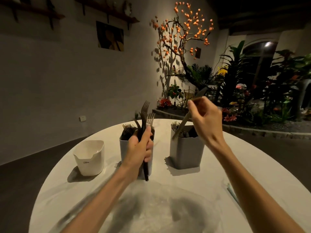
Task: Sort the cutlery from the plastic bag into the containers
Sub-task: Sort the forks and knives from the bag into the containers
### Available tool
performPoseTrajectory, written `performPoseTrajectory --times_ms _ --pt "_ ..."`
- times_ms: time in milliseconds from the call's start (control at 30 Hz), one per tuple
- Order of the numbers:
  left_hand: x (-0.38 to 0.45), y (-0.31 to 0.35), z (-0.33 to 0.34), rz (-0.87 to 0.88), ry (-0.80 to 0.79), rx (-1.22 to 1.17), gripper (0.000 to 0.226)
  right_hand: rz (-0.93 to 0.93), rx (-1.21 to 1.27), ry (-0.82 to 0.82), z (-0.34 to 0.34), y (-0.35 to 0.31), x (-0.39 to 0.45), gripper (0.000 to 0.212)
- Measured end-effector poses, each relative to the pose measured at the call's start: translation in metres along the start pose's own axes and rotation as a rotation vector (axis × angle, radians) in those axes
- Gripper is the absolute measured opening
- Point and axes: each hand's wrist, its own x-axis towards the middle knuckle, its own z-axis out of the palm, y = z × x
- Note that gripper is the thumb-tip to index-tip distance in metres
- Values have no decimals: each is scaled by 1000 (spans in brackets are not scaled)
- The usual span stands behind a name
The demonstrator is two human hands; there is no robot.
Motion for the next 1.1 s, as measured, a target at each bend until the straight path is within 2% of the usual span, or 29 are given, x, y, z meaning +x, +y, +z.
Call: performPoseTrajectory --times_ms 100,167,300,400,467,533,600,633,700,733,800,867,933,1000,1100 --pt "12 8 -2 18 -1 57 39 -102 -190 75 -4 12 40 16" --pt "18 10 -1 6 -11 61 42 -105 -309 67 -4 27 55 18" --pt "30 8 3 -33 -42 72 44 16 -464 -131 9 69 52 15" --pt "36 3 5 -51 -106 112 46 181 -541 -356 19 99 40 14" --pt "37 0 5 -63 -145 158 48 289 -581 -479 21 107 36 21" --pt "37 -3 5 -67 -165 173 47 312 -450 -403 19 99 34 36" --pt "34 -6 7 -73 -170 157 45 281 -117 -258 18 66 27 39" --pt "33 -7 11 -70 -166 142 44 266 86 -260 18 45 23 40" --pt "29 -14 21 -43 -133 124 41 240 432 -401 23 4 10 53" --pt "27 -18 27 -36 -105 115 38 217 524 -464 27 -11 2 58" --pt "19 -28 38 -59 -63 53 30 168 582 -468 39 -29 -16 50" --pt "12 -41 43 -113 4 -16 27 186 509 -362 51 -34 -35 33" --pt "4 -57 38 -173 57 93 36 189 373 -301 59 -28 -55 34" --pt "-5 -70 33 -234 51 184 36 203 195 -337 66 -12 -77 33" --pt "-10 -84 31 -301 -37 267 30 178 -41 -366 69 15 -96 29"
